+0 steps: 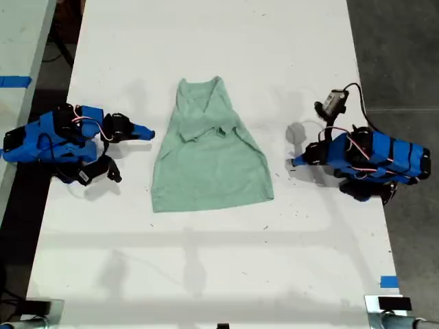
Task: Fold t shirt
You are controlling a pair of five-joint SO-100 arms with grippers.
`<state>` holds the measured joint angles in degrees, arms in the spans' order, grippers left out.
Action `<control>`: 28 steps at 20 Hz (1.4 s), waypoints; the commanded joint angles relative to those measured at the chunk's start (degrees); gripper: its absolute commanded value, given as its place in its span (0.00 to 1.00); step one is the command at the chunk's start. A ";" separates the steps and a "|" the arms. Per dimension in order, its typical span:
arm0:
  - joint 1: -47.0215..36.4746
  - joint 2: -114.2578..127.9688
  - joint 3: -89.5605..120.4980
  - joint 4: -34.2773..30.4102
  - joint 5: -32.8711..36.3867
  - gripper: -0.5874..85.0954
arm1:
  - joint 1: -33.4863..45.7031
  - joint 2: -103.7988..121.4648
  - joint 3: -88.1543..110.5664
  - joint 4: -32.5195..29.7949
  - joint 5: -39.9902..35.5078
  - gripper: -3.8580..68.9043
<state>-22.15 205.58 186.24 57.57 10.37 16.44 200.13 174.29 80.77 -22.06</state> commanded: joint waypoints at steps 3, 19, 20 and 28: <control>0.88 0.53 2.11 -2.37 4.13 0.05 | 0.35 -0.35 2.20 -0.88 0.70 0.09; 22.32 -3.96 2.11 1.05 -21.88 0.01 | -0.09 -0.26 2.20 -0.79 1.49 0.09; 22.50 -4.13 2.11 1.05 -21.09 0.01 | -0.09 -0.26 2.20 -0.79 1.41 0.09; 18.72 -4.83 2.29 1.49 -16.96 0.03 | -0.44 -0.18 2.20 -0.79 1.58 0.09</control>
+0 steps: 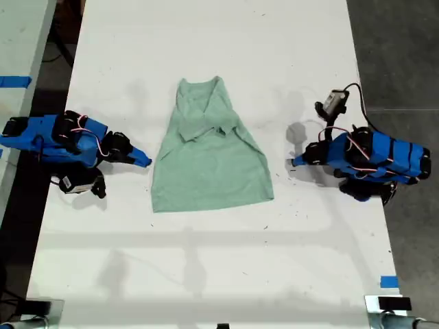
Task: Fold t shirt
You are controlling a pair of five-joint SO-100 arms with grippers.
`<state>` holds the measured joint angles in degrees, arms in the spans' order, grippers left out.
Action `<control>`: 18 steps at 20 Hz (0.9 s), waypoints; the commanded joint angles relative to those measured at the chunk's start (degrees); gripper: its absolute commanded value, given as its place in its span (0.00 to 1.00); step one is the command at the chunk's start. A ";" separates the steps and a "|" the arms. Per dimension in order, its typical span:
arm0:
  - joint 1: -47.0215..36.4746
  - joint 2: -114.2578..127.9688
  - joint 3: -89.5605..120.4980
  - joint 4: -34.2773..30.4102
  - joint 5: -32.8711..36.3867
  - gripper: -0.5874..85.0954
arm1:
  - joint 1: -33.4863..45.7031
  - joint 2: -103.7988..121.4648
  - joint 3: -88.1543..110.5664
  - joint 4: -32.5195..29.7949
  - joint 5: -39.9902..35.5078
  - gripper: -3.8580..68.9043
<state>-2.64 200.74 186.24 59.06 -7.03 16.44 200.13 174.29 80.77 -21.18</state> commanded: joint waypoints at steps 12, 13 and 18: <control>-2.64 0.00 2.46 -0.09 0.97 0.03 | -3.60 0.79 0.44 -5.45 1.05 0.16; -2.64 -0.35 2.46 -0.26 1.05 0.03 | -3.52 0.79 0.44 -5.63 2.20 0.18; -2.20 -0.88 2.46 -0.53 1.14 0.02 | -3.08 0.79 0.88 -7.91 3.08 0.15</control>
